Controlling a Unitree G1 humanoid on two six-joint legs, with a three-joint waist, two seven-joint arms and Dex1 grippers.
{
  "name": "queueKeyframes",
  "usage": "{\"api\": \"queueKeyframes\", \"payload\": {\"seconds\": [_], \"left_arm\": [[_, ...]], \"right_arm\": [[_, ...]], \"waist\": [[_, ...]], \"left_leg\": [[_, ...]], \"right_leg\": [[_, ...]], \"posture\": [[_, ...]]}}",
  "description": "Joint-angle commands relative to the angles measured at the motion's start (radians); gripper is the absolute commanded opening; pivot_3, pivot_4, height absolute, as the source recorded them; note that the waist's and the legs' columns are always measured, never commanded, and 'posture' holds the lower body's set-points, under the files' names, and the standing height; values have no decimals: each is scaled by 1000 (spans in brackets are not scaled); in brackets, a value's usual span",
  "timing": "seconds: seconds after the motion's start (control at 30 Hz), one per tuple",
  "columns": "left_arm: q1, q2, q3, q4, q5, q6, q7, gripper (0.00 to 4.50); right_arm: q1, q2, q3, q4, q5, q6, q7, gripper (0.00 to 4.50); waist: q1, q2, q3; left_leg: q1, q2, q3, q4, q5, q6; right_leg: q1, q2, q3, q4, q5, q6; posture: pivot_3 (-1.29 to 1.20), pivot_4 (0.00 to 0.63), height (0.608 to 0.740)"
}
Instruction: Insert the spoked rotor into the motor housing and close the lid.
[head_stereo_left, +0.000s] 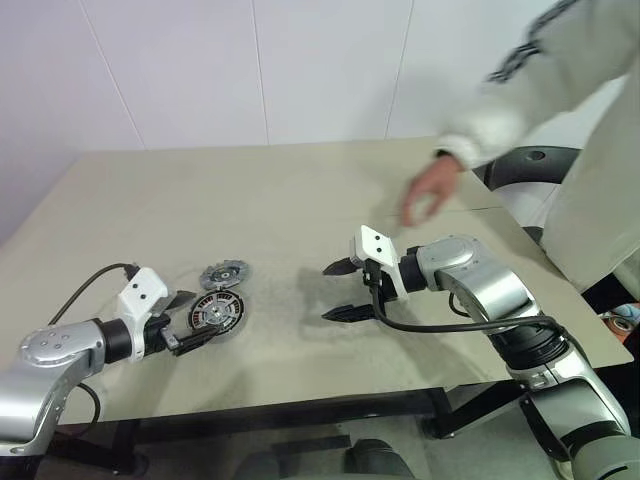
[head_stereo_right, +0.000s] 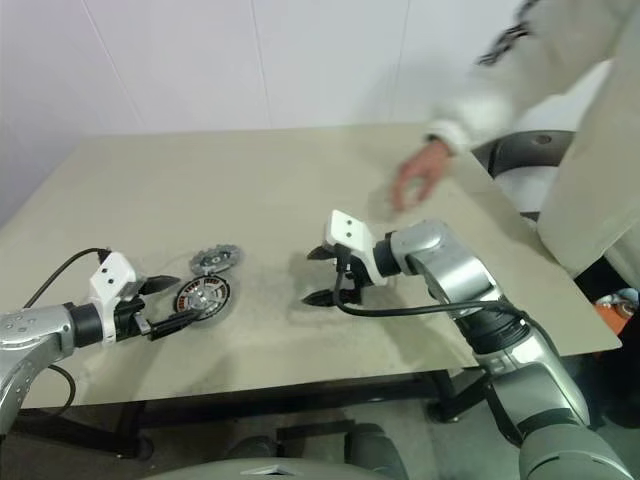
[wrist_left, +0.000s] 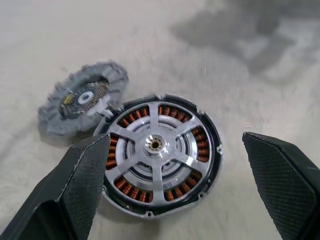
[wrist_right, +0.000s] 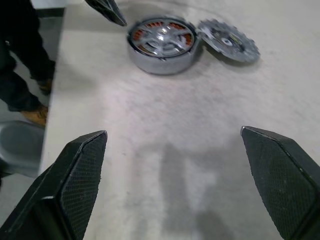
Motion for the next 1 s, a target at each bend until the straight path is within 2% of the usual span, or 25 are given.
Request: {"api": "queueKeyframes", "payload": {"seconds": [0.03,0.17,0.37,0.67,0.83,0.93,1.0], "left_arm": [[-59,54,-18,-56,-11,166,49,4500],[-143,86,-44,-83,-51,331,67,4500],[-204,123,-137,-143,-64,432,56,4500],[-282,163,-310,-149,-15,461,49,4500],[-316,158,-347,-127,-11,479,47,4500],[-348,145,-365,-113,-14,498,47,3893],[-370,149,-387,-103,-5,508,46,3269]], "right_arm": [[-17,8,-9,10,-20,-34,-3,4479],[-16,10,-7,15,-39,-40,-3,4479],[-10,12,-16,-3,-43,-31,-12,4479],[9,6,-28,-19,-46,-32,-34,4479],[2,13,-31,-8,-49,-34,-45,4479],[-6,20,-31,3,-51,-31,-48,4500],[-11,24,-31,9,-51,-29,-49,4500]], "waist": [[-1,0,0],[-3,0,0],[-2,0,0],[-3,0,0],[-2,0,0],[-2,0,0],[-2,0,0]], "left_leg": [[0,0,0,0,0,0],[0,0,0,0,0,0],[0,0,0,0,0,0],[0,-1,0,0,0,0],[1,-1,1,0,0,0],[1,0,1,1,0,0],[1,0,1,1,0,0]], "right_leg": [[0,0,0,0,0,0],[0,1,0,0,0,0],[0,1,0,0,0,0],[0,3,1,0,0,0],[0,5,2,0,0,0],[0,7,2,0,0,0],[0,7,2,0,0,0]], "posture": [[0,0,740],[0,0,740],[0,0,740],[0,0,740],[0,0,740],[0,0,740],[0,0,740]]}}
